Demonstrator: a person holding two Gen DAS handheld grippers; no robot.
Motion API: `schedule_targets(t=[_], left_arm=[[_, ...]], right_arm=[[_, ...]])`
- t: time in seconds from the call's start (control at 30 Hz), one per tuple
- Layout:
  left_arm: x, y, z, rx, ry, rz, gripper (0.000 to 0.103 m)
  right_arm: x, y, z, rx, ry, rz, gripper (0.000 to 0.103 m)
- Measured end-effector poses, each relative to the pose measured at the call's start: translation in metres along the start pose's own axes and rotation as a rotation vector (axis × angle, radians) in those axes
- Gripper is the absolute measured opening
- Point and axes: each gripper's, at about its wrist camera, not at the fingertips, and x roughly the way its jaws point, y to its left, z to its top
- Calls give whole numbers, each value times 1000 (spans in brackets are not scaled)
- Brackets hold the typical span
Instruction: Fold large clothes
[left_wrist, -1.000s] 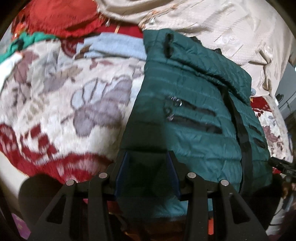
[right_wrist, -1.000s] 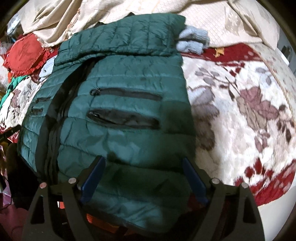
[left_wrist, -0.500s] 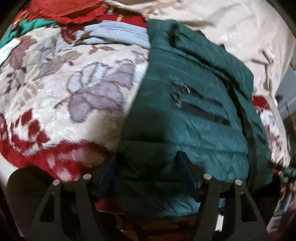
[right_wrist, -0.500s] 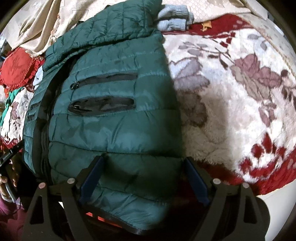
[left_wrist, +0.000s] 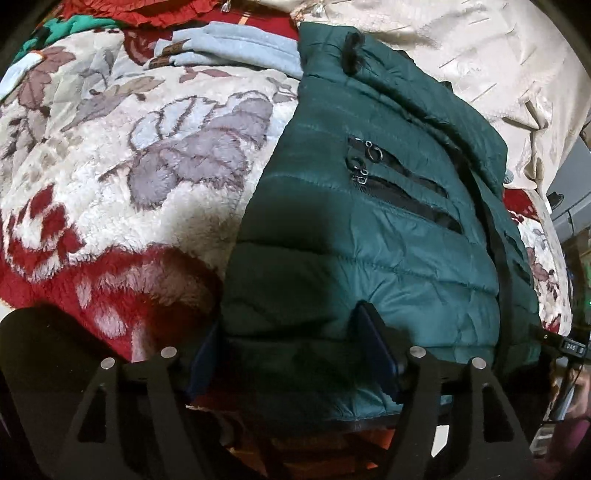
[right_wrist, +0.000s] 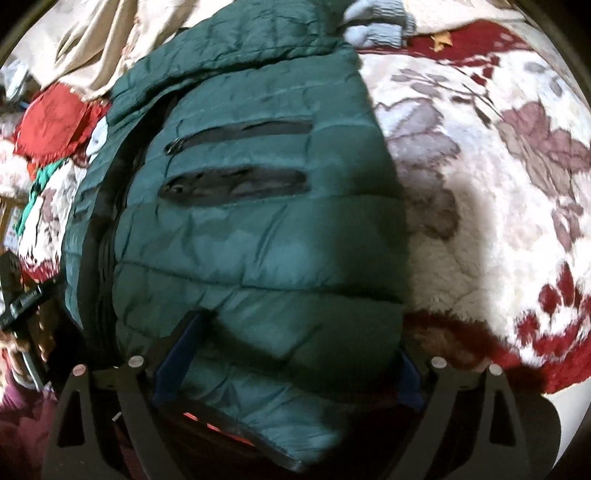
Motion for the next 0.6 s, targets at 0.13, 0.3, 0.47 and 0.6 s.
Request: schedule_targets(t=[0.13, 0.3, 0.47, 0.6], left_arm=[[-2, 1, 1, -15, 16, -11, 46], [-17, -11, 4, 34, -10, -2, 0], [-48, -29, 20, 78, -95, -43, 0], [-74, -40, 39, 92, -197, -72, 0]], right_arm=[[3, -3, -3, 18, -15, 30, 96], [-9, 10, -7, -95, -44, 22, 34], [-37, 18, 5, -145, -105, 42, 20], [-69, 20, 24, -138, -207, 130, 20]])
